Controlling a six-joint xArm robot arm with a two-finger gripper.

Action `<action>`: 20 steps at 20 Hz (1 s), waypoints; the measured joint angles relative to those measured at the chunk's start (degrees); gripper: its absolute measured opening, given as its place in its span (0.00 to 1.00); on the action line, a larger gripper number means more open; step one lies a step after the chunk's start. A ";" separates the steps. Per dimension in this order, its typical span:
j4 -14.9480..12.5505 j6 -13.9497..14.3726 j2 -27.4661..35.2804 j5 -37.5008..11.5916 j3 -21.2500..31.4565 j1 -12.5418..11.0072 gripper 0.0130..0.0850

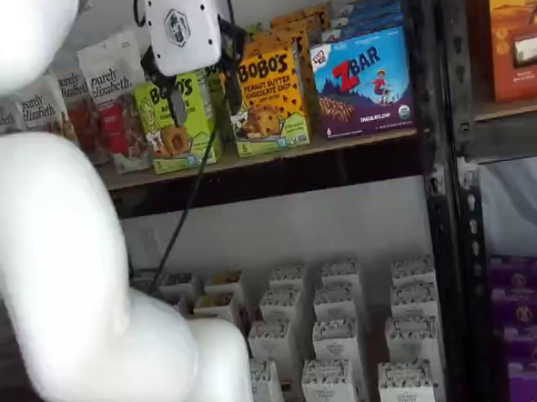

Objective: Pick up the orange box on the top shelf, the fifth box from the left

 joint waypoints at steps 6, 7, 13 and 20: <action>2.51 -0.63 0.85 1.17 -0.65 -1.62 1.00; 2.67 -0.58 0.96 1.08 -0.66 -1.62 1.00; 2.85 0.28 0.91 -2.42 0.48 -0.58 1.00; 1.11 0.86 1.56 -10.61 2.58 0.86 1.00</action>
